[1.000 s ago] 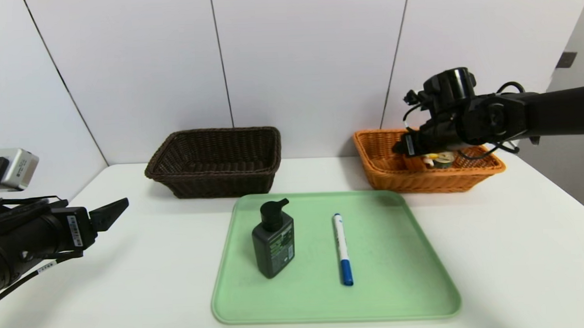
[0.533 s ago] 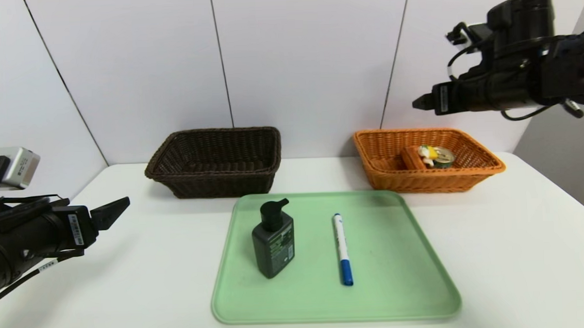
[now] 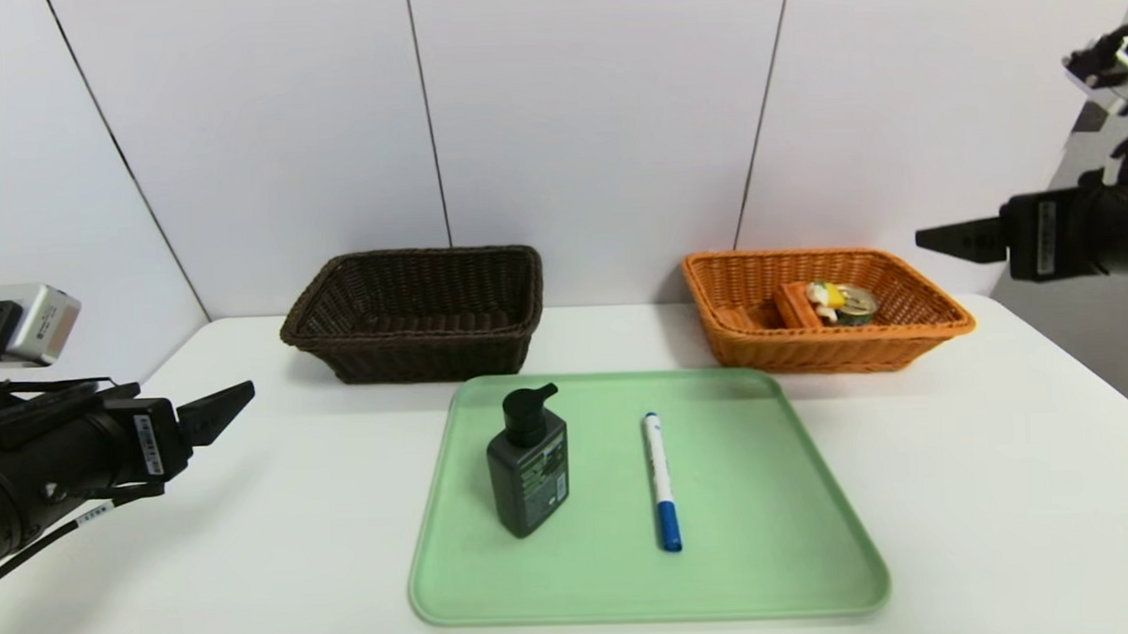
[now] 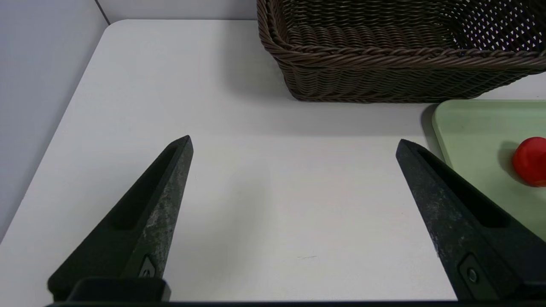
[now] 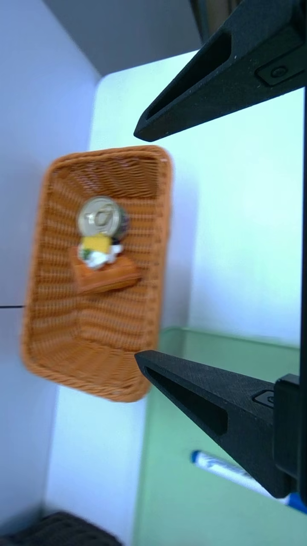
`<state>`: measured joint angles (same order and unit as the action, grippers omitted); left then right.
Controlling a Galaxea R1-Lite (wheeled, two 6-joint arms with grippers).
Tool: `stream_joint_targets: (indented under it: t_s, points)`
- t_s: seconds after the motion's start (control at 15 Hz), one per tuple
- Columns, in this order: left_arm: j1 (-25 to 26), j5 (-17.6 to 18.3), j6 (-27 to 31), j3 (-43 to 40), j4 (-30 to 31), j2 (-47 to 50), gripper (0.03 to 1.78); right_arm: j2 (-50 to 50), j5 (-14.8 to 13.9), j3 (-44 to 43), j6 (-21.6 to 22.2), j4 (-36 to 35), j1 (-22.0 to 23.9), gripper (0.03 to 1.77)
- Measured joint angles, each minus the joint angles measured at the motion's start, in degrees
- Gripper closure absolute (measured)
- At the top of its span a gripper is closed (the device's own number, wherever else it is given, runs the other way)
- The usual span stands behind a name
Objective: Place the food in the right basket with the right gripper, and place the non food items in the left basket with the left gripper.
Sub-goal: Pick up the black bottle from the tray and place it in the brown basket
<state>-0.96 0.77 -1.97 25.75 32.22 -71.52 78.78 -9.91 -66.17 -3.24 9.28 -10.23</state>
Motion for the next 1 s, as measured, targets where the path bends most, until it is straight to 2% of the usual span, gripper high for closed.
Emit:
stream_joint_targets:
  t_s: [0.13, 0.33, 0.47, 0.6, 0.8, 0.93, 1.0]
  points:
    - [0.0, 0.0, 0.0, -0.1, 0.0, 0.0, 0.12, -4.0, 0.0, 7.4, 0.2, -1.0, 0.4, 0.11]
    - [-0.5, 0.0, -0.6, 0.2, 0.0, 0.0, 0.12, -8.2, 0.0, 15.6, 0.1, -7.5, 0.5, 0.11]
    - [-3.8, -0.5, -2.1, 1.8, 0.0, 0.0, 0.12, -10.2, 0.0, 18.8, 0.1, -9.3, 0.6, 0.11]
    - [-9.2, -3.9, -3.8, 5.9, -0.4, -0.7, 0.12, -11.5, 0.1, 20.8, 0.1, -9.4, 0.6, 0.11]
    - [-20.5, -11.7, -5.4, 12.9, -0.8, -3.4, 0.12, -13.0, 0.2, 23.5, 0.2, -9.4, 0.6, 0.11]
    - [-28.4, -13.6, -8.2, 12.8, 0.5, -4.7, 0.12, -13.9, 0.2, 25.0, 0.1, -9.3, 0.6, 0.11]
    - [-30.8, -14.0, -8.8, 10.6, 3.1, -5.3, 0.12, -14.4, 0.3, 25.2, 0.1, -9.4, 0.6, 0.11]
